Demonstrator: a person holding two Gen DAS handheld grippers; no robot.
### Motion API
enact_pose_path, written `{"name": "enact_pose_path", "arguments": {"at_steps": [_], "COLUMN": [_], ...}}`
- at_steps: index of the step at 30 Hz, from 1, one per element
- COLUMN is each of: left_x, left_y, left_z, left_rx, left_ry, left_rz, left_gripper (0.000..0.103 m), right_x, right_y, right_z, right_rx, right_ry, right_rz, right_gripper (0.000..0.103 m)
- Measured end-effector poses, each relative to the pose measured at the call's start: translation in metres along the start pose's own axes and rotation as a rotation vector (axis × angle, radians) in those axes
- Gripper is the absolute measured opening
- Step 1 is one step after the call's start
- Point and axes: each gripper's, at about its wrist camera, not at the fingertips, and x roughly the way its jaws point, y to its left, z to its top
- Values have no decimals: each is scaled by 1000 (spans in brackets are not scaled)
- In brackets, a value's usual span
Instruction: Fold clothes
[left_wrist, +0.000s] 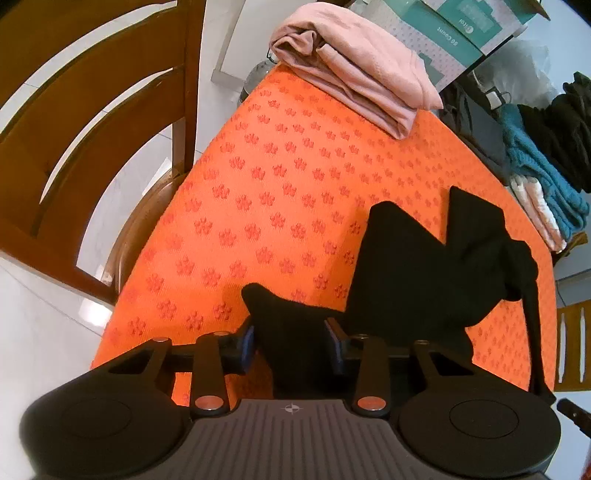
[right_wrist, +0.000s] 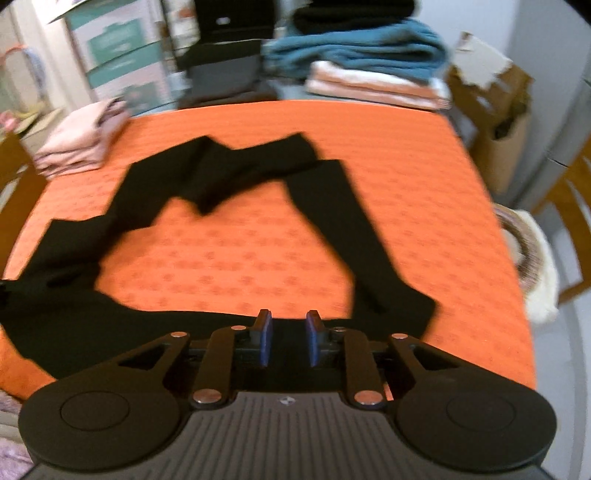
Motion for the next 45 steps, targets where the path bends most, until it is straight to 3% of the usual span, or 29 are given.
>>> {"name": "enact_pose_path", "arguments": {"at_steps": [3,5,9,12,16,19,25,28,31,33,38,41,45], "left_x": [0,-6,-32,-57,-90,-102,-88,-86,-84,-83,-86,-87,-85], "left_y": [-1,-2,-9,-11,-8,3,31,38,44,45,44,44,43], "left_z": [-1,-2,-4,-5,-17,-30,-62,-68,-73,-78,-87,-90,-95], "left_rx": [17,30,58,51,82,68,-16,-44,-66,-70,-86,-91,-86], "left_ry": [-15,-51,-151,-187,-235,-211,-123,-123,-124,-125,-148,-161,-168], "left_rz": [14,10,-1,-19,11,29,67,65,64,68,82,89,106], "left_gripper": [13,10,10,10,10,10,10,10,10,10,10,10,10], "right_x": [8,13,19,23,26,29,34,36,42,48,71,88,109], "right_y": [23,39,68,84,96,103,126,146,172,190,242,270,297], "right_z": [5,8,15,19,25,28,42,56,74,84,98,99,91], "right_rx": [-36,-75,-150,-189,-234,-262,-332,-385,-445,-483,-593,-655,-737], "right_ry": [7,13,15,19,31,37,34,23,16,20,65,112,181], "right_rz": [59,87,133,163,187,202,248,285,338,377,471,522,557], "right_gripper": [34,41,47,48,48,48,48,49,55,68,68,78,79]}}
